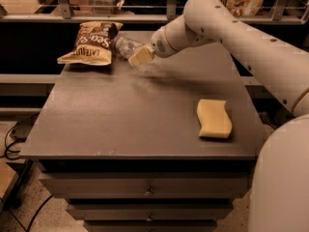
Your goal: Move water bottle near brown chip bag
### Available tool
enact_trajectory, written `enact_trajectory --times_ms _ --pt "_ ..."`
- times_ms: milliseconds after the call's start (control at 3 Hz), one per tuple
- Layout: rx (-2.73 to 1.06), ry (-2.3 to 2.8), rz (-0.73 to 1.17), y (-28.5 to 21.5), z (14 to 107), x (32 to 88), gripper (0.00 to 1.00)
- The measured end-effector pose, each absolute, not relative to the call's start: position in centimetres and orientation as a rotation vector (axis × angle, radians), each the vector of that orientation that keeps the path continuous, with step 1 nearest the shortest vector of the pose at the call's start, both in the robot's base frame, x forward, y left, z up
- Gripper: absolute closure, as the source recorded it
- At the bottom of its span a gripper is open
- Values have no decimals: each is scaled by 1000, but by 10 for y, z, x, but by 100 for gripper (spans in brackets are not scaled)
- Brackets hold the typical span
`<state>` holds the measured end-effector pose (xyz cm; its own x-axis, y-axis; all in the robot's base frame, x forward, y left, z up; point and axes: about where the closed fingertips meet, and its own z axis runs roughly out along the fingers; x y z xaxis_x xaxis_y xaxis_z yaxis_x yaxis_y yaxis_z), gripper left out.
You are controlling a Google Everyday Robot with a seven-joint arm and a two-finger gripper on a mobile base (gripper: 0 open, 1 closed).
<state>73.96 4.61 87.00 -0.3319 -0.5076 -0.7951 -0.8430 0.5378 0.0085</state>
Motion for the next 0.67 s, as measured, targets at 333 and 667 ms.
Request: enact_trajectory --times_ms 333,667 --pt "-1096 1999 630 49 871 732 0" --pt "-1097 2000 637 50 871 731 0"
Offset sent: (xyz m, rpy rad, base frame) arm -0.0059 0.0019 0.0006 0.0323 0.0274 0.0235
